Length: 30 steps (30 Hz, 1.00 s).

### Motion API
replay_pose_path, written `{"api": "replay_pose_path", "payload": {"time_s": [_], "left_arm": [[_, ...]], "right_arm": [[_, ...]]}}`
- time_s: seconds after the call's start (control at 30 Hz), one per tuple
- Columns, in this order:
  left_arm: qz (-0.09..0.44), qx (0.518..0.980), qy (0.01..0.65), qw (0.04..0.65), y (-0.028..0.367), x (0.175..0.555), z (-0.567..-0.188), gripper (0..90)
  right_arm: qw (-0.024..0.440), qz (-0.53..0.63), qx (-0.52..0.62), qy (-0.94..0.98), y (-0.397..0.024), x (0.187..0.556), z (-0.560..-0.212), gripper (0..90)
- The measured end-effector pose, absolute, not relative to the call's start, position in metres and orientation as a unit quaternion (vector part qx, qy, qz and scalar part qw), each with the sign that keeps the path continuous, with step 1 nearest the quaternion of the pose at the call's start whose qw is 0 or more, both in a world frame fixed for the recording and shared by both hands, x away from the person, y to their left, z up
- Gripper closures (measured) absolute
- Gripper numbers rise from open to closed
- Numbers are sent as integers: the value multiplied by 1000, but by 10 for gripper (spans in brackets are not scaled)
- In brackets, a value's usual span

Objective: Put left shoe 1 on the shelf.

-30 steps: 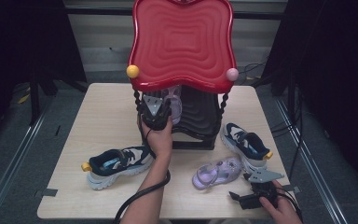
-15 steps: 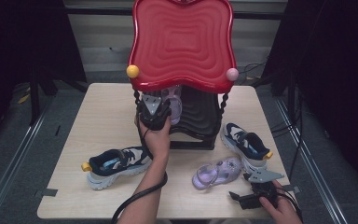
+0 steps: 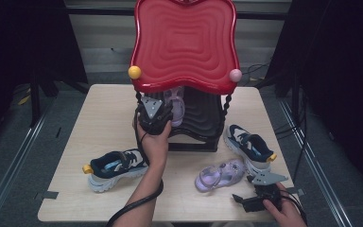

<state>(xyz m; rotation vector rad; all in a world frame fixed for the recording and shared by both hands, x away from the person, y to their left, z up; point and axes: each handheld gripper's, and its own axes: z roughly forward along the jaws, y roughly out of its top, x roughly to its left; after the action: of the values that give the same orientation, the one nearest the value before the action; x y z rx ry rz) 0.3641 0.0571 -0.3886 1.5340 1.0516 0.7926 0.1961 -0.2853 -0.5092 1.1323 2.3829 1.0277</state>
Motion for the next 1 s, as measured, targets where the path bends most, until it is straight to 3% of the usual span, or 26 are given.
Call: {"api": "replay_pose_path", "payload": {"time_s": [0.57,1.0], "left_arm": [[284,685,405,534,65,340,-370,469],[226,711,401,532,71,329,-380,370]], "right_arm": [[155,359,395,831,-285,196,-509,102],[155,359,395,831,-285,196,-509,102]]}}
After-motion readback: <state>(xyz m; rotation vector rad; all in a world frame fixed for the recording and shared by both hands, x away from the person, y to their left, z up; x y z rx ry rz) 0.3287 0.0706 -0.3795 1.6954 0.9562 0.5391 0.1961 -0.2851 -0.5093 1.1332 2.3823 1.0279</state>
